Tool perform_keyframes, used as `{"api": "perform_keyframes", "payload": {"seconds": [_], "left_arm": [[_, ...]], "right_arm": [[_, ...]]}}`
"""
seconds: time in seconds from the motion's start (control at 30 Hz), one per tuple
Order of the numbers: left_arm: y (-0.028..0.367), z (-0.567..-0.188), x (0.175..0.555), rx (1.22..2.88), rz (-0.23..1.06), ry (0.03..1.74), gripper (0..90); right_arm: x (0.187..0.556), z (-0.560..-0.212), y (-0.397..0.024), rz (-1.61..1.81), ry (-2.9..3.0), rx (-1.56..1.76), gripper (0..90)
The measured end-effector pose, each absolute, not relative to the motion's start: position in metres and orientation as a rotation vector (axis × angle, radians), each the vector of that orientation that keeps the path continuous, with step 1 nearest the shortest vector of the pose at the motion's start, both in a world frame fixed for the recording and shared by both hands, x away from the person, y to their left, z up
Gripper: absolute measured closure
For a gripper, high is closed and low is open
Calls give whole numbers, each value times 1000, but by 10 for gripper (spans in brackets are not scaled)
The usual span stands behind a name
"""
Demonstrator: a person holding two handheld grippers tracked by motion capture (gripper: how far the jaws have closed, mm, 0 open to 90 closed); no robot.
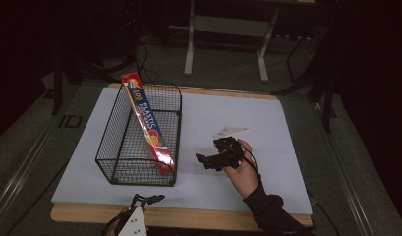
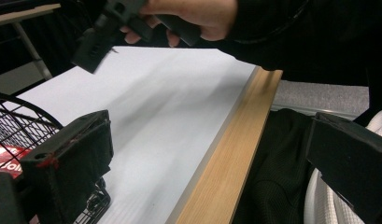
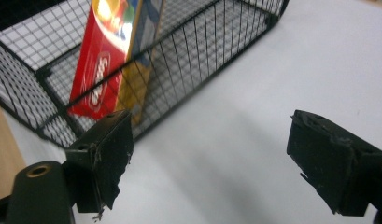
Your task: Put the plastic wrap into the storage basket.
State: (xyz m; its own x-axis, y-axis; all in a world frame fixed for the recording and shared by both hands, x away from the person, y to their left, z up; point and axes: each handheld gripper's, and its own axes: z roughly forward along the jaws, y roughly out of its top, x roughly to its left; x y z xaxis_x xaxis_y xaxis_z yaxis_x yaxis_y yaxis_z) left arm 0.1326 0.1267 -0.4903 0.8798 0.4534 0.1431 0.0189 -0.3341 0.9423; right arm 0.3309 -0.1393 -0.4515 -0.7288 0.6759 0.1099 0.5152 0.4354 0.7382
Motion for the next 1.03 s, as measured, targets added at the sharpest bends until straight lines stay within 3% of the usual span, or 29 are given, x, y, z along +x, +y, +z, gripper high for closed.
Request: {"api": "perform_keyframes", "payload": {"seconds": [0.67, 1.03], "left_arm": [[126, -490, 132, 1873, 458, 348, 12], [128, -490, 132, 1871, 458, 350, 12]], "right_arm": [[304, -483, -183, 1109, 2466, 1055, 144], [306, -490, -183, 1100, 2477, 1040, 144]]}}
